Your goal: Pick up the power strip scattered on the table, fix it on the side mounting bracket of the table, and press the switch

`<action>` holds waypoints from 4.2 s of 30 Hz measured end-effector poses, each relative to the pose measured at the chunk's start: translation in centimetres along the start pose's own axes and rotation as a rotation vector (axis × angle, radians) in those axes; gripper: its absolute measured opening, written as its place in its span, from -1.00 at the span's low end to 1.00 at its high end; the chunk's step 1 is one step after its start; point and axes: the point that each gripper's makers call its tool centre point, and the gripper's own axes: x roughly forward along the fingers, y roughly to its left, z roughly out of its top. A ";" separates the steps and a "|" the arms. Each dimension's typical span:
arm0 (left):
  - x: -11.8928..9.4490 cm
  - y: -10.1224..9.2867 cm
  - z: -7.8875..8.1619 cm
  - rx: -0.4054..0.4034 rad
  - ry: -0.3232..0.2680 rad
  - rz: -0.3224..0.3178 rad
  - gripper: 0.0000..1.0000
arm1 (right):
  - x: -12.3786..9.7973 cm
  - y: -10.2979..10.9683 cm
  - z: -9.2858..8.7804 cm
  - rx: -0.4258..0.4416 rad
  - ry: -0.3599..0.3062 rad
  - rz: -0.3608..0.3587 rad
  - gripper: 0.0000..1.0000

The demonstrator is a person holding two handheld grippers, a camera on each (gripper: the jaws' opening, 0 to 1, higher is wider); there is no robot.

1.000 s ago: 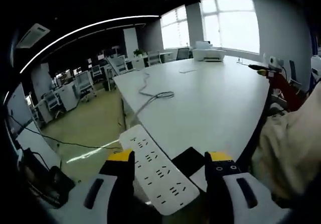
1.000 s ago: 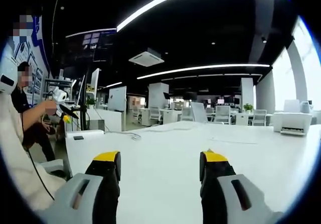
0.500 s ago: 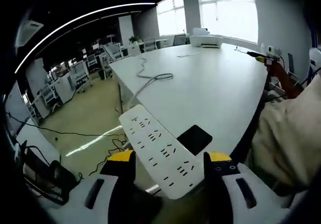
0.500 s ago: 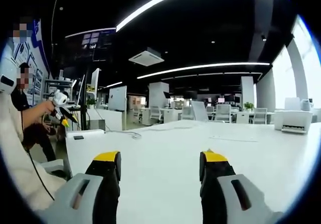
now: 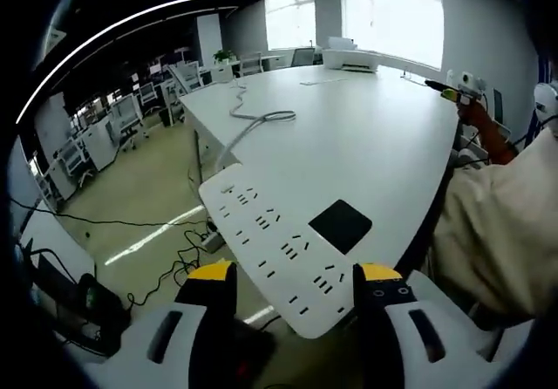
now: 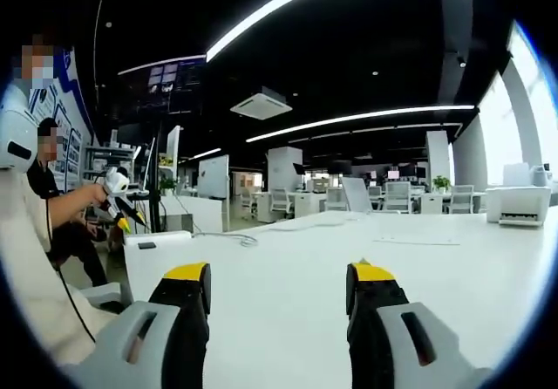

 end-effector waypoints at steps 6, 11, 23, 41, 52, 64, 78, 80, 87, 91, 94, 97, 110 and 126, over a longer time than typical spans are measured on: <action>0.7 -0.3 -0.2 0.008 0.021 -0.034 0.12 | 0.1 0.2 -0.1 0.002 0.003 0.007 0.17; 0.9 -0.5 -0.3 0.008 0.039 -0.057 0.07 | 0.1 0.1 -0.2 0.004 0.004 0.004 0.17; 1.0 -0.8 -0.9 0.009 0.082 -0.106 0.04 | 0.1 0.1 -0.2 0.005 0.007 0.004 0.15; 1.5 -1.2 -1.1 -0.016 0.162 -0.176 0.00 | 0.3 0.3 -0.5 0.009 0.014 0.008 0.12; 1.8 -1.2 -1.1 0.035 0.319 -0.192 0.00 | 0.5 0.3 -0.7 0.011 0.018 0.013 0.12; 2.0 -1.5 -1.2 0.070 0.444 -0.199 -0.01 | 0.5 0.3 -0.9 0.015 0.019 0.018 0.11; 2.0 -1.5 -1.3 0.079 0.518 -0.204 -0.01 | 0.5 0.5 -0.9 0.014 0.017 0.024 0.10; 2.0 -1.5 -1.3 0.078 0.523 -0.202 -0.01 | 0.6 0.7 -1.0 0.013 0.019 0.028 0.10; 2.0 -1.6 -1.4 0.073 0.520 -0.196 0.00 | 0.7 1.1 -1.1 0.014 0.020 0.041 0.09; 2.0 -1.6 -1.4 0.074 0.530 -0.194 -0.01 | 0.8 1.4 -1.1 0.012 0.024 0.048 0.09; 2.0 -1.7 -1.4 0.077 0.540 -0.191 -0.01 | 1.0 1.7 -1.2 0.009 0.030 0.057 0.09; 2.0 -1.6 -1.4 0.079 0.549 -0.191 -0.01 | 1.0 1.7 -1.2 0.006 0.037 0.058 0.09; 2.1 -1.5 -1.4 0.086 0.577 -0.189 -0.01 | 2.5 2.2 0.8 -0.005 0.068 0.088 0.10; 2.0 -1.5 -1.4 0.092 0.570 -0.196 -0.02 | 7.0 5.3 3.5 -0.129 0.138 0.152 0.09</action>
